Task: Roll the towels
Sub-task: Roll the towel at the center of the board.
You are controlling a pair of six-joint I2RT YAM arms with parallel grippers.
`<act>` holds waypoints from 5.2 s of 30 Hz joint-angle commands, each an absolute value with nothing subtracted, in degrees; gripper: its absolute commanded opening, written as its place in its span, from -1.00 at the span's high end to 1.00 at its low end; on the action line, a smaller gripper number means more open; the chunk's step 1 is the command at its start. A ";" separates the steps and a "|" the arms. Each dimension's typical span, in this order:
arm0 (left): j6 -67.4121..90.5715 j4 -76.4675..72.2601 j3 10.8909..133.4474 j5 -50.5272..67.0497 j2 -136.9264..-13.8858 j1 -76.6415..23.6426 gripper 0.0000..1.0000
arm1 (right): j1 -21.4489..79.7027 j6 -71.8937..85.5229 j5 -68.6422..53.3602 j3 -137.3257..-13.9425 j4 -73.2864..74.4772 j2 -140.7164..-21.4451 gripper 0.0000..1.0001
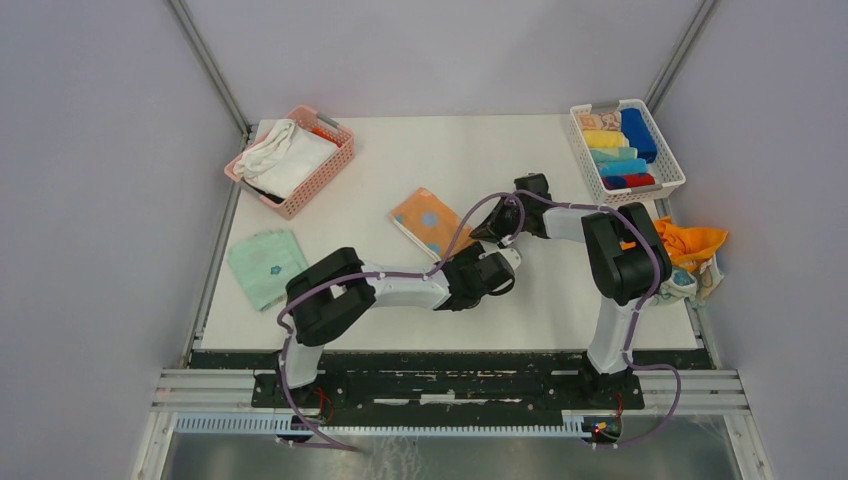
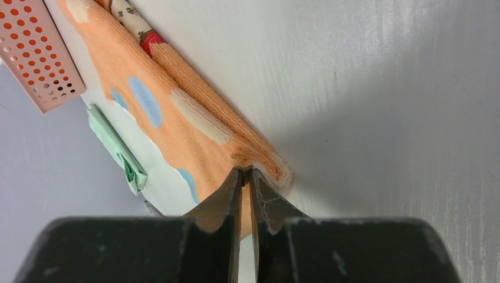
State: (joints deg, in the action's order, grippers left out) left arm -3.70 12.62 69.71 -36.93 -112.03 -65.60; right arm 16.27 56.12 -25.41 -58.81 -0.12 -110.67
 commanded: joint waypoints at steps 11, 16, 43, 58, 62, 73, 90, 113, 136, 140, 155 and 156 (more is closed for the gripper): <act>-13.69 8.02 74.05 -41.43 -119.70 -63.78 -0.22 | 15.83 52.56 -18.98 -58.13 9.38 -112.50 0.69; -11.56 10.53 74.70 -39.03 -120.84 -62.54 -0.19 | 15.85 52.57 -18.98 -58.60 9.65 -112.50 0.70; -7.07 11.37 74.65 -40.21 -112.35 -65.92 -0.15 | 15.70 52.50 -20.56 -59.29 8.71 -112.83 0.70; -7.86 12.61 75.59 -37.83 -119.67 -61.99 -0.04 | 15.76 51.94 -20.92 -59.44 9.37 -112.83 0.70; -6.77 14.56 75.98 -35.47 -120.94 -61.25 0.01 | 15.75 52.05 -21.11 -59.60 9.36 -112.70 0.70; -4.22 17.93 73.80 -25.21 -121.99 -59.74 0.42 | 15.75 51.61 -22.94 -61.73 10.14 -111.85 0.70; 20.75 13.04 69.79 30.82 -116.21 -40.36 0.79 | 13.01 46.78 -26.01 -57.94 9.29 -96.52 0.01; 74.05 -39.40 46.58 51.52 -119.36 -26.15 0.77 | 18.21 55.79 -30.92 -43.01 -20.47 -101.38 -0.14; 66.02 -27.96 47.60 47.88 -120.84 -25.93 0.73 | 21.17 55.74 -28.13 -50.49 -17.36 -111.56 -0.05; 62.33 -22.11 48.73 45.77 -120.45 -25.96 0.73 | 21.77 52.79 -25.40 -51.78 -10.65 -111.38 -0.05; 50.48 -3.44 51.61 33.35 -108.90 -26.64 0.18 | 24.03 50.64 -4.21 -59.32 19.46 -111.77 0.73; 49.12 -1.51 51.92 31.43 -107.24 -27.13 0.12 | 24.14 50.75 -3.95 -59.71 20.36 -111.61 0.76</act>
